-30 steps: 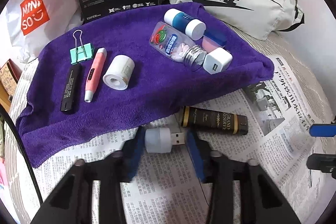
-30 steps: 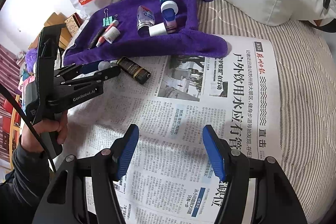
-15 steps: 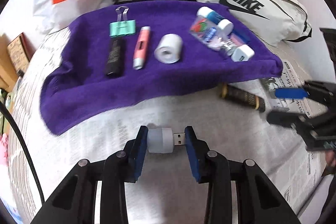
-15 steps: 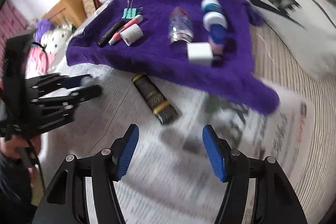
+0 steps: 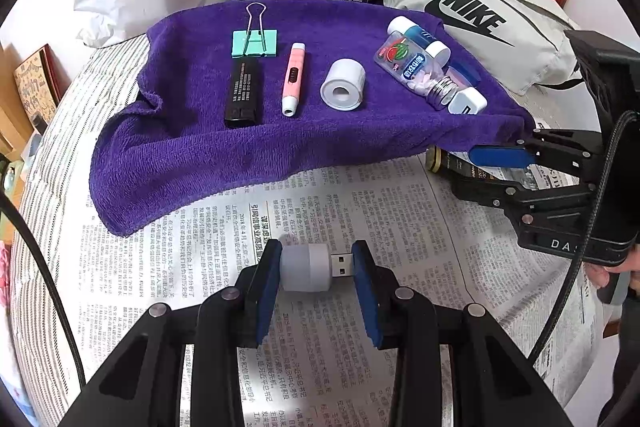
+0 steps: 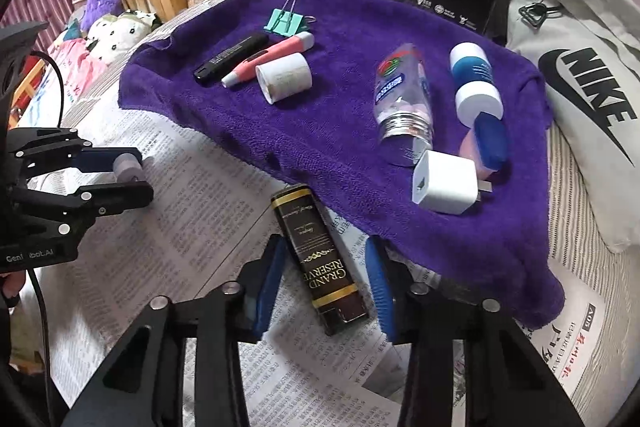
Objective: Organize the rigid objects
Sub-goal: 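Grasp the small white USB light with the left gripper while the right gripper grasps the Grand Reserve box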
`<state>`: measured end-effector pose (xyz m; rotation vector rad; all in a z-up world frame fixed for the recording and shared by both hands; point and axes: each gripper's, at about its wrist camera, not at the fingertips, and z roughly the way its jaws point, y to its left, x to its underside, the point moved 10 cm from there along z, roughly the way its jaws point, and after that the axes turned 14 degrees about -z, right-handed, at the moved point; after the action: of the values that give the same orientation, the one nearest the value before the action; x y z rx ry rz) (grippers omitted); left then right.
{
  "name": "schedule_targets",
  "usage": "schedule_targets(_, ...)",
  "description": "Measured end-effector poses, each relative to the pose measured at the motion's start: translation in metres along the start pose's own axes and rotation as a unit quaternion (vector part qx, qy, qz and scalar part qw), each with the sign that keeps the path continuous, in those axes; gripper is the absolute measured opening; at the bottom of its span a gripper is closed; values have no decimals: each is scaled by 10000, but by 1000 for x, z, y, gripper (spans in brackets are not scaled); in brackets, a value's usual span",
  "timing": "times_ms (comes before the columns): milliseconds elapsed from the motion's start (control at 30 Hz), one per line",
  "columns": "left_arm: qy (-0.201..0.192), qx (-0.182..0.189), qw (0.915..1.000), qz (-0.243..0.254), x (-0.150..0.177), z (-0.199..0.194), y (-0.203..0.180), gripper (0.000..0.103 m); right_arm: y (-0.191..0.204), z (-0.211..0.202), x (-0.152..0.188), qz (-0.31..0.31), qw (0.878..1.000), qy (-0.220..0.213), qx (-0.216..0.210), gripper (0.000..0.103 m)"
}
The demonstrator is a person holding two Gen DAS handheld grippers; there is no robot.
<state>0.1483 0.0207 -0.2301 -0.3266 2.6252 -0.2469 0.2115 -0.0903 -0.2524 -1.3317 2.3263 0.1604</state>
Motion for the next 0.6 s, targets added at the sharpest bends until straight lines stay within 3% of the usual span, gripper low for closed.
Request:
schedule_targets(200,-68,-19,10000,61,0,0,-1,34,6,1,-1,-278,9993,256,-23,38)
schedule_targets(367,-53,88,9999,-39,0,-2,1,34,6,-1,5,-188,9976,646,-158,26)
schedule_targets(600,-106,0,9999,81,6,-5,-1,34,-1,-18,44,675,9930,963,-91,25)
